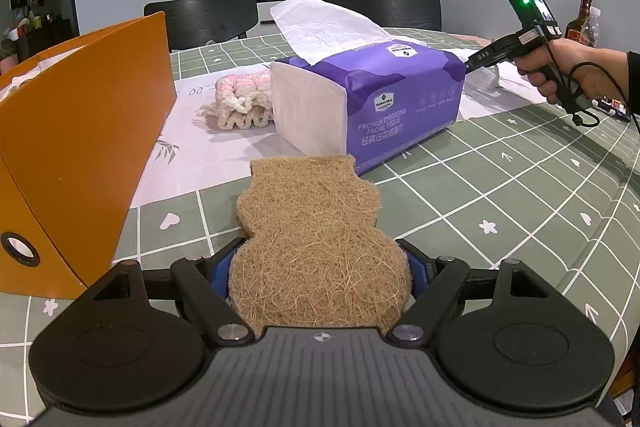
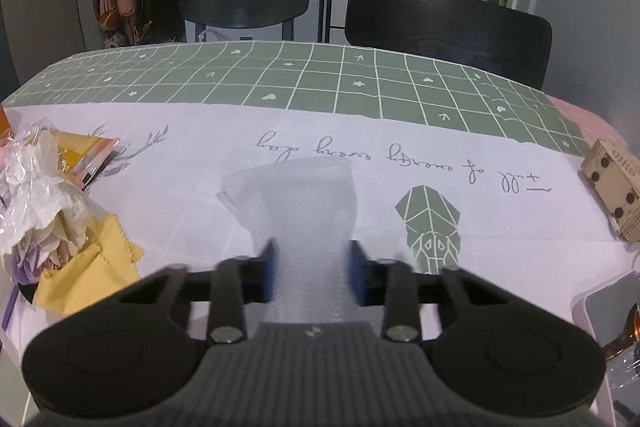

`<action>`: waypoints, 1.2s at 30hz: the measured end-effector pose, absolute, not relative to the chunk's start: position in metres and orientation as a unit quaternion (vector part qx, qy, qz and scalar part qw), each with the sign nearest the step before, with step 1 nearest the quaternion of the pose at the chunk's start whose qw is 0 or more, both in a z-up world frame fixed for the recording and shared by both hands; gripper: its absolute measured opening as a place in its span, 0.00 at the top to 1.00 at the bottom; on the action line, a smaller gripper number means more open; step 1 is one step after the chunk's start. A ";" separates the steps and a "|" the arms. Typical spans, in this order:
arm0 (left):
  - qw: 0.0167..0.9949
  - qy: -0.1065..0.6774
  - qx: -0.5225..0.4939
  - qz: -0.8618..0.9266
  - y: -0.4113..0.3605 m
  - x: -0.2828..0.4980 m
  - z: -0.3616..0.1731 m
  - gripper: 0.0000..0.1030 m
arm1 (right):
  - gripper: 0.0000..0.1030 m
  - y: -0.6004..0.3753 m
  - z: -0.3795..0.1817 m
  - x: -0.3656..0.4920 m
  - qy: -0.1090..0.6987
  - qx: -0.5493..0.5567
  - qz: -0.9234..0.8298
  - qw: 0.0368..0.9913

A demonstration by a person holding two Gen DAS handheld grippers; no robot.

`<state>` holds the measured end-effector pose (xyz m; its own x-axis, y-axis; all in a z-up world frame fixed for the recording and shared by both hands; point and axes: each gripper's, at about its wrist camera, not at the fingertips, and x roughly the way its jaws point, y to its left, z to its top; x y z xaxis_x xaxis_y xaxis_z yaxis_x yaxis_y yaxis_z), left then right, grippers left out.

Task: Organize soft objects
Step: 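Grasp the clear plastic bag on the white sheet with the right gripper, then carry the coir pad in the left gripper while the right gripper carries the plastic bag toward the box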

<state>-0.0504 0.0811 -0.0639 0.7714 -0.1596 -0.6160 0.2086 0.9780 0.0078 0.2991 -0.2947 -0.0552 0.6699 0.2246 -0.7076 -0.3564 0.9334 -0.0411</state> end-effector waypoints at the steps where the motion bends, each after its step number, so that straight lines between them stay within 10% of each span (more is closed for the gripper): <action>1: 0.940 0.324 0.038 -0.098 0.081 -0.051 -0.064 0.10 | 0.93 -0.294 -0.055 0.298 0.374 -0.093 0.158 0.909; 36: 0.942 0.300 0.062 -0.140 0.071 -0.097 -0.043 0.14 | 0.99 -0.217 0.010 0.097 0.401 -0.191 0.284 0.850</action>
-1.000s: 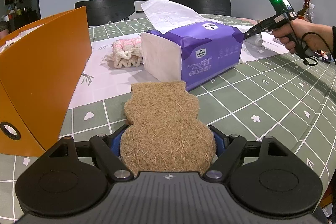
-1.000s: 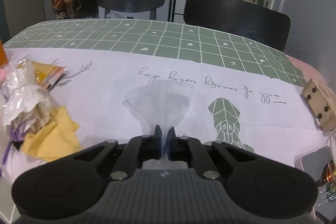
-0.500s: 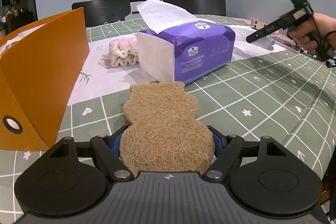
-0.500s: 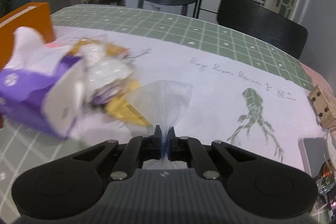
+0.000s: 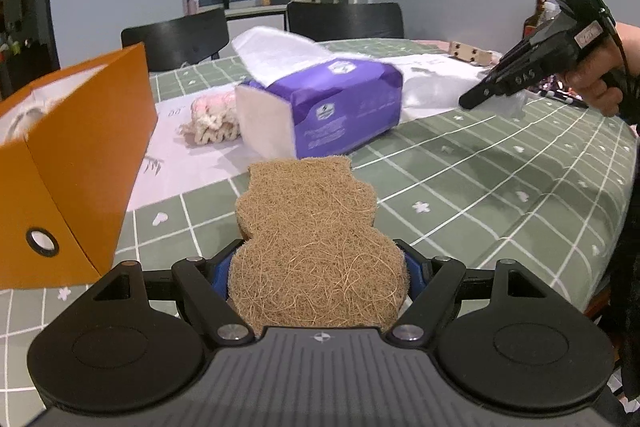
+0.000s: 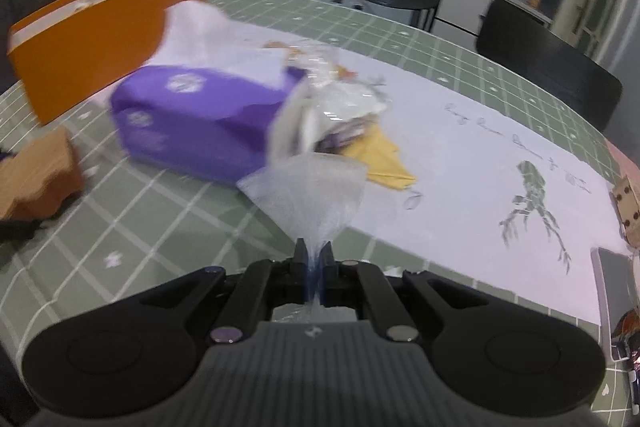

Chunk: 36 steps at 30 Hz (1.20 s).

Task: Organize soft objects
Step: 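Carry the coir pad in the left gripper while the right gripper carries the plastic bag toward the box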

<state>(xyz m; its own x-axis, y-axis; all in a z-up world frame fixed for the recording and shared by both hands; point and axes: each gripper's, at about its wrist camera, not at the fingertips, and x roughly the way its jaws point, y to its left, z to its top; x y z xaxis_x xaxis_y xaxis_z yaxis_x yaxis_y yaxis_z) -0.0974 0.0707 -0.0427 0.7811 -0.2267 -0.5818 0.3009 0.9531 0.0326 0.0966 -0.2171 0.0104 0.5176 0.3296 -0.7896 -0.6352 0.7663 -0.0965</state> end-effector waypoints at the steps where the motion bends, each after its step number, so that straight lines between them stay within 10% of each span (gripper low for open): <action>1: 0.942 0.297 0.064 -0.142 0.070 -0.099 -0.040 0.14 | 0.99 -0.214 0.012 0.090 0.400 -0.193 0.290 0.848; 36: 0.953 0.229 0.173 -0.096 0.102 -0.143 0.039 0.14 | 0.99 -0.066 0.083 -0.007 0.315 -0.264 0.469 0.782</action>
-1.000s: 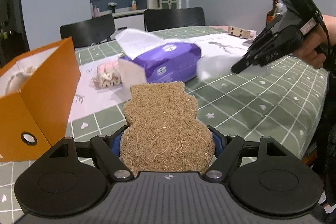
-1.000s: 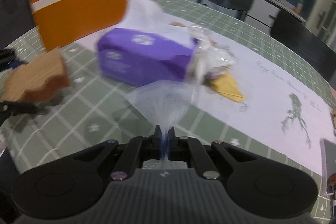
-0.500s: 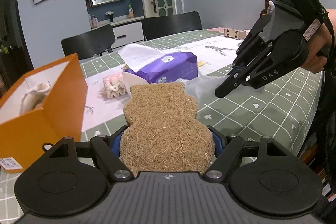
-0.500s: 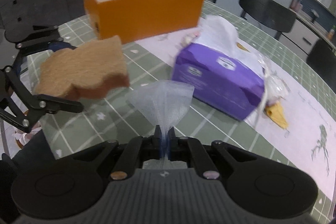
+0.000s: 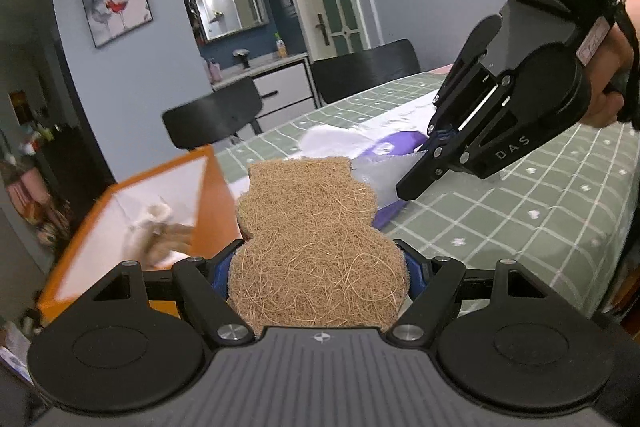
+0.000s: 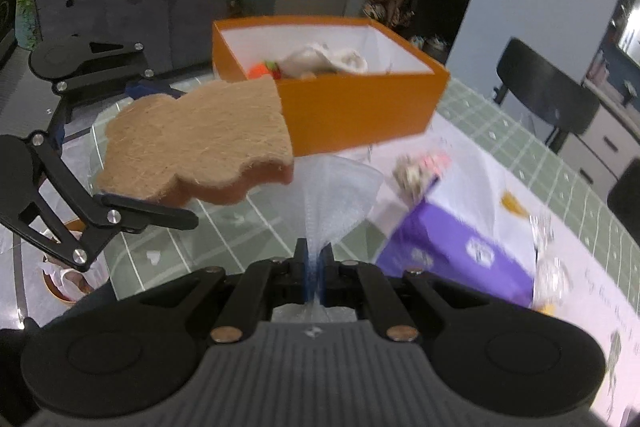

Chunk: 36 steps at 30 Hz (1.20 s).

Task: Organize soft objects
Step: 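Carry the coir pad in the left gripper while the right gripper carries the plastic bag toward the box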

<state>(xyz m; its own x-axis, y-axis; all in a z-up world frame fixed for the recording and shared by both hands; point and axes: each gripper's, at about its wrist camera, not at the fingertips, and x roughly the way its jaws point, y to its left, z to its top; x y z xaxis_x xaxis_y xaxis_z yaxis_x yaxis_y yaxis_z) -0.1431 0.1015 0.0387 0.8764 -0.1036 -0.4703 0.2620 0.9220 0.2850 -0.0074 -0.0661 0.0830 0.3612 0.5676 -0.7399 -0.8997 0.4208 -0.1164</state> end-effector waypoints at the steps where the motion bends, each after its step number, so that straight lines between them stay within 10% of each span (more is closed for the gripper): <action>1: 0.953 0.228 0.178 -0.092 0.104 -0.142 0.041 0.14 | 0.99 -0.062 0.086 -0.007 0.311 -0.265 0.472 0.781; 36: 0.947 0.252 0.189 -0.057 0.240 0.000 0.080 0.14 | 0.99 0.117 0.118 0.123 0.261 -0.249 0.460 0.811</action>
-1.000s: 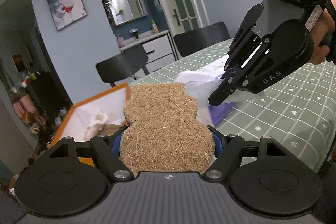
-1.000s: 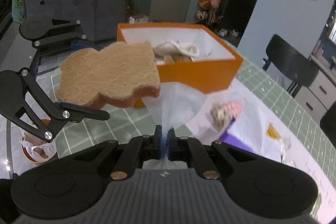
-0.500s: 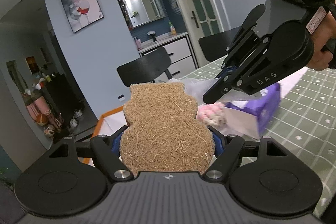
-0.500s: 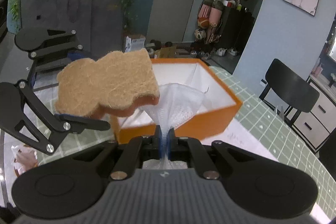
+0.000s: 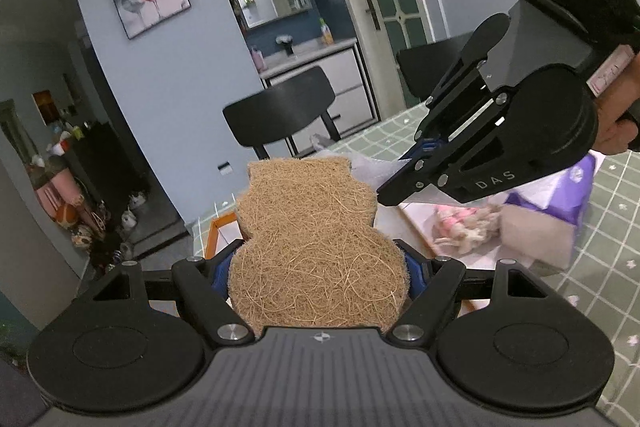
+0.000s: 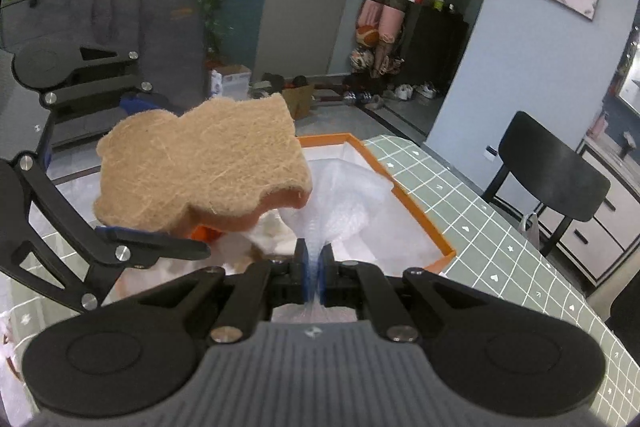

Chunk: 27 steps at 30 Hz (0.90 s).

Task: Organize soft objects
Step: 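Lower the coir pad with the left gripper while the right gripper lowers the bag into the box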

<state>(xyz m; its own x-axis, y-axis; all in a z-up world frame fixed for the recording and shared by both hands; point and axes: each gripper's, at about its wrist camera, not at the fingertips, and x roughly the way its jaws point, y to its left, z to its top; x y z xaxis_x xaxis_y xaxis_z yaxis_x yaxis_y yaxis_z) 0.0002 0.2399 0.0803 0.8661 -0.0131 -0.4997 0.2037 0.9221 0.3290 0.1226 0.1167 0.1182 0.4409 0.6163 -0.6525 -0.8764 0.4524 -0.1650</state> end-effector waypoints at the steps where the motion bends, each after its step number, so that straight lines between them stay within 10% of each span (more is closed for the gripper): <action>1: 0.946 0.257 0.189 -0.058 0.243 0.007 0.079 0.14 | 0.99 0.121 0.116 0.128 0.265 -0.248 0.457 0.812; 27: 0.898 0.391 0.184 -0.079 0.297 0.116 0.042 0.14 | 0.98 0.198 0.062 0.215 0.360 -0.293 0.400 0.791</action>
<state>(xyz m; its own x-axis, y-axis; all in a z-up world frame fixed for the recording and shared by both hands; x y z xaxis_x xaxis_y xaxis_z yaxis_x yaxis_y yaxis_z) 0.1157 0.2974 0.0421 0.6817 0.0007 -0.7316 0.2863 0.9200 0.2676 0.2150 0.1985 0.0624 0.4218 0.4216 -0.8027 -0.8425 0.5094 -0.1751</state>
